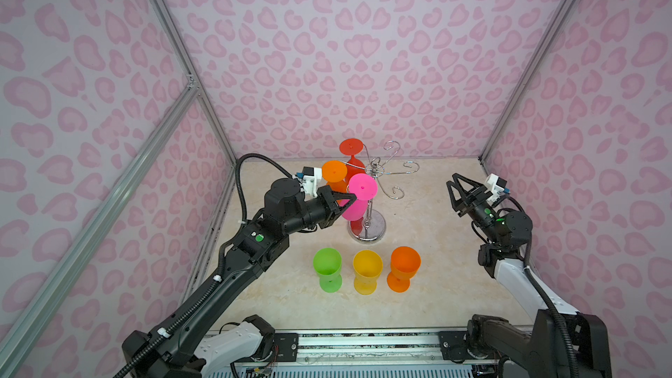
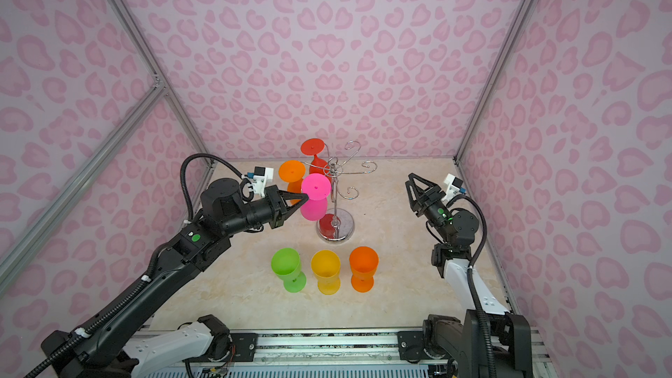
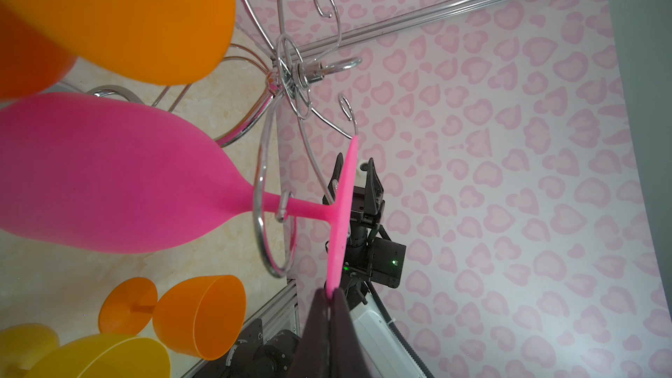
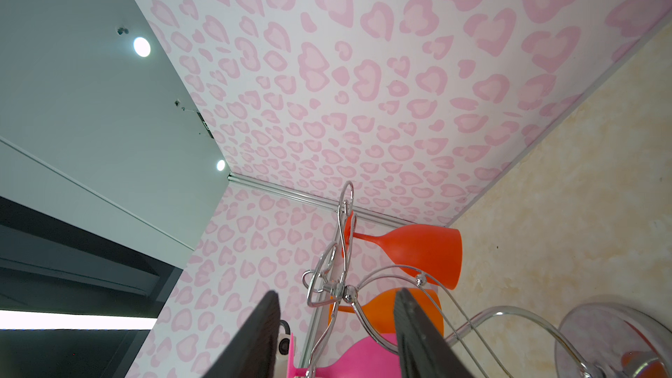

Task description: Take the wine glass off the wine glass rack

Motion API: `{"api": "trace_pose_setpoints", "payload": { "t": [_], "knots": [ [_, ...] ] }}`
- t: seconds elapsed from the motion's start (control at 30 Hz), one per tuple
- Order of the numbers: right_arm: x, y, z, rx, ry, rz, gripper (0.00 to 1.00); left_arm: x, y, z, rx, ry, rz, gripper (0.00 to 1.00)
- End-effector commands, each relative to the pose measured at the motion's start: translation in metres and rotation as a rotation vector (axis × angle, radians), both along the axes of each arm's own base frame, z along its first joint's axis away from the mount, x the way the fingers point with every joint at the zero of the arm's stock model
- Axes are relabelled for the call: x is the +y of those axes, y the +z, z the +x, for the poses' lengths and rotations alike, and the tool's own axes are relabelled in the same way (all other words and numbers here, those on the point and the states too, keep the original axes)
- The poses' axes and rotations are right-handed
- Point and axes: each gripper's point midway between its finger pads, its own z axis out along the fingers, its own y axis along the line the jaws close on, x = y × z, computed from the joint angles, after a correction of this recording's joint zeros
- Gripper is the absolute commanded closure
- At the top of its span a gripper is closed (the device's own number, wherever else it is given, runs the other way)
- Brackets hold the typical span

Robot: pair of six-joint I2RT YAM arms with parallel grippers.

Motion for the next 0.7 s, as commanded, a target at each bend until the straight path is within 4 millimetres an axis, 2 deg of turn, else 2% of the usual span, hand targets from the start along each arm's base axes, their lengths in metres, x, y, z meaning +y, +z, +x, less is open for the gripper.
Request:
{"api": "trace_pose_setpoints", "payload": {
  "t": [0.0,0.67],
  "knots": [
    [0.002,0.004,-0.003,-0.031,0.008,-0.007,0.48,-0.001,0.013,0.001,-0.031,0.000,-0.024,0.98],
    [0.002,0.003,-0.002,-0.029,0.015,0.006,0.48,0.014,0.012,-0.015,-0.012,0.022,-0.014,0.98]
  ]
}}
